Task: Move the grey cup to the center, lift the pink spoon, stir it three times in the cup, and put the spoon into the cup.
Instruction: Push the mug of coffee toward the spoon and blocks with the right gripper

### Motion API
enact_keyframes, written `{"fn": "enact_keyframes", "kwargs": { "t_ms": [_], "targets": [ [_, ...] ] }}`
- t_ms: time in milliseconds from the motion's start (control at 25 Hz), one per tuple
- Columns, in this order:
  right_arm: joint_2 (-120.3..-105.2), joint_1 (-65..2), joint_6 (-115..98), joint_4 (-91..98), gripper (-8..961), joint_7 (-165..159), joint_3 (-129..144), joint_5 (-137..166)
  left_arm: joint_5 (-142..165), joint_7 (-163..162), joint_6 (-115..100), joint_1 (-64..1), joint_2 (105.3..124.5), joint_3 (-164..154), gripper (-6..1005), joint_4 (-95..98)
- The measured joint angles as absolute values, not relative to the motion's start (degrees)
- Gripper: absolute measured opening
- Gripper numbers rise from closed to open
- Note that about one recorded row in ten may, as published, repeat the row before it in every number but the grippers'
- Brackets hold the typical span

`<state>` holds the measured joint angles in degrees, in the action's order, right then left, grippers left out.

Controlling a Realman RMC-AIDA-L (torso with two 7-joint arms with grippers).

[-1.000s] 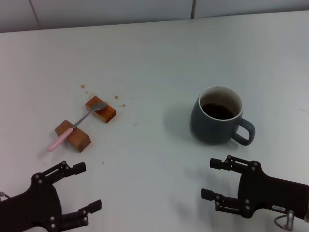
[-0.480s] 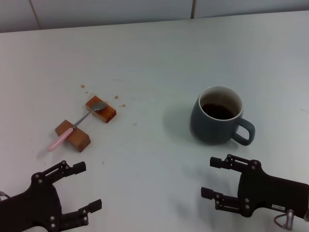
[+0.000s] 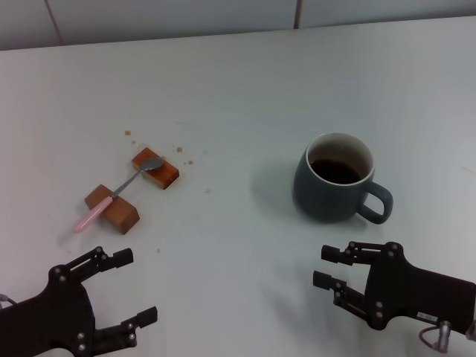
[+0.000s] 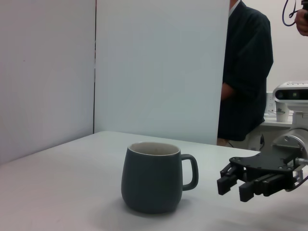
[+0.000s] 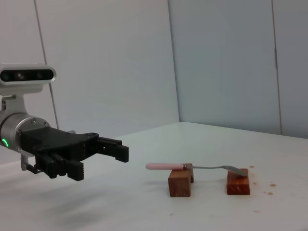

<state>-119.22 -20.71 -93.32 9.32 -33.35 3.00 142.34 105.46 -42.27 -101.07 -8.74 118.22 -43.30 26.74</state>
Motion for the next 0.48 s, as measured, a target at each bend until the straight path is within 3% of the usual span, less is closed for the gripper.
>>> {"fn": "enact_keyframes", "kwargs": {
  "t_ms": [200, 320, 480],
  "targets": [
    [-119.19, -20.75, -93.23, 9.32, 452, -33.42, 2.98, 142.29, 105.37, -42.27, -101.09, -8.81, 118.21, -43.17, 863, 26.89],
    [-119.17, -20.83, -93.2, 9.31, 208, -33.45, 3.01, 142.29, 105.37, -42.27, -101.16, -9.03, 118.22, -43.1, 863, 26.75],
    [-119.18, -20.83, -93.18, 9.32, 47, -33.4, 2.99, 142.28, 105.37, -42.27, -101.16, -9.05, 118.22, -43.07, 863, 26.73]
  ]
}}
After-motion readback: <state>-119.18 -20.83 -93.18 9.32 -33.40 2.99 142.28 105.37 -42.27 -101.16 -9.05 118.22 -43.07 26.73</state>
